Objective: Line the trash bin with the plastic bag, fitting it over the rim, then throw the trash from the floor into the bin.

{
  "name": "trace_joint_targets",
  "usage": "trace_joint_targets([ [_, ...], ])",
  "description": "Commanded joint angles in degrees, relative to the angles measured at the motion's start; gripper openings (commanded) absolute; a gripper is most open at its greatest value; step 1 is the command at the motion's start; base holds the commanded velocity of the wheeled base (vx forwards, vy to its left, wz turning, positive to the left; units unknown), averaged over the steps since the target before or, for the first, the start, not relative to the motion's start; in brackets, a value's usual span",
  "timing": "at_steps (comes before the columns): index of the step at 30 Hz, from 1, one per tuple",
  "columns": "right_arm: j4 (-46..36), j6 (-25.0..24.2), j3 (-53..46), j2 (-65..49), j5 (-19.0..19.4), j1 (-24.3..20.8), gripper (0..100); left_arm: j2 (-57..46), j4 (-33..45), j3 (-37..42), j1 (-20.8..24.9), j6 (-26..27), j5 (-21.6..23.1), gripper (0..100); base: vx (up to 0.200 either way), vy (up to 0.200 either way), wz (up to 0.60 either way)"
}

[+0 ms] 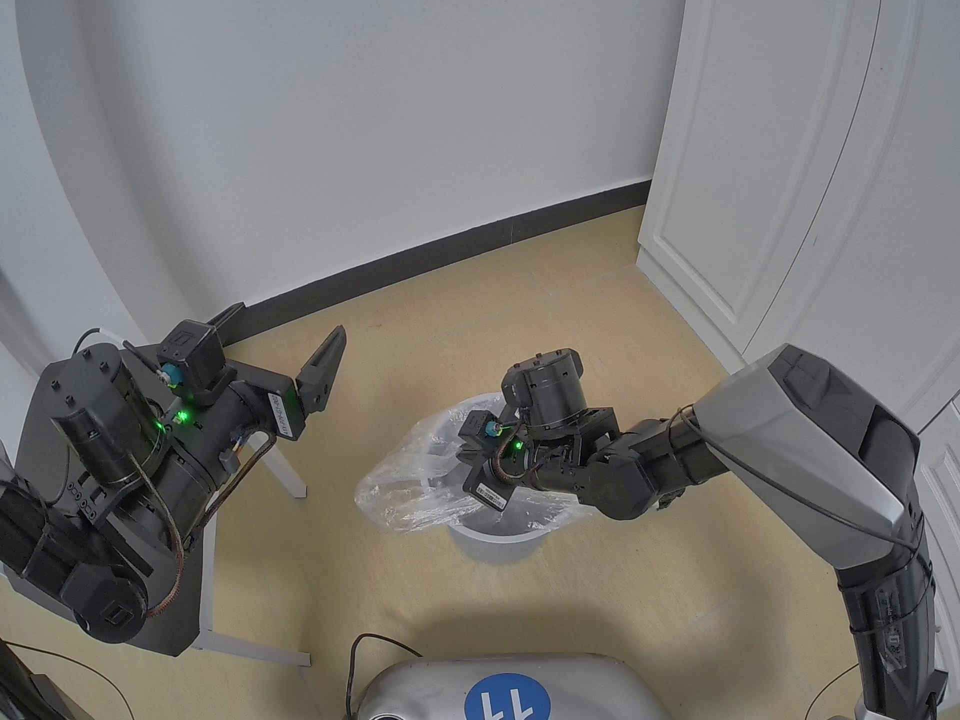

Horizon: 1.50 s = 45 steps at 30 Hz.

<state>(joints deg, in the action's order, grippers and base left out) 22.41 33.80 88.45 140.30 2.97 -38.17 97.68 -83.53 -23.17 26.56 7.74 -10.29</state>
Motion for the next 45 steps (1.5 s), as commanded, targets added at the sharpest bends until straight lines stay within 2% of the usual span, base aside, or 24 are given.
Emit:
trace_joint_targets([
  [1,0.2,-0.2,-1.6,-2.4,-0.1,-1.6,0,-0.2,-0.1,0.0,0.0,0.1,-0.1,100,0.000,0.000,0.00],
  [13,0.3,-4.7,-3.2,-2.3,-1.4,-1.0,0,-0.1,-0.1,0.3,0.1,0.1,0.0,100,0.000,0.000,0.00],
  [18,0.3,-9.5,6.4,4.2,-1.5,3.5,0,0.1,-0.1,0.3,0.1,0.1,0.1,100,0.000,0.000,0.00],
  [26,0.1,-16.4,20.9,16.2,-2.4,6.9,0,0.7,-0.1,0.3,0.0,0.0,0.2,100,0.000,0.000,0.00],
  [31,0.0,-17.9,24.7,20.5,-2.9,7.3,0,1.0,-0.1,0.2,0.1,0.0,0.2,100,0.000,0.000,0.00],
  [45,-0.3,-17.9,24.7,23.4,-2.9,6.0,0,1.0,-0.1,0.3,0.1,-0.1,0.3,100,0.000,0.000,0.00],
])
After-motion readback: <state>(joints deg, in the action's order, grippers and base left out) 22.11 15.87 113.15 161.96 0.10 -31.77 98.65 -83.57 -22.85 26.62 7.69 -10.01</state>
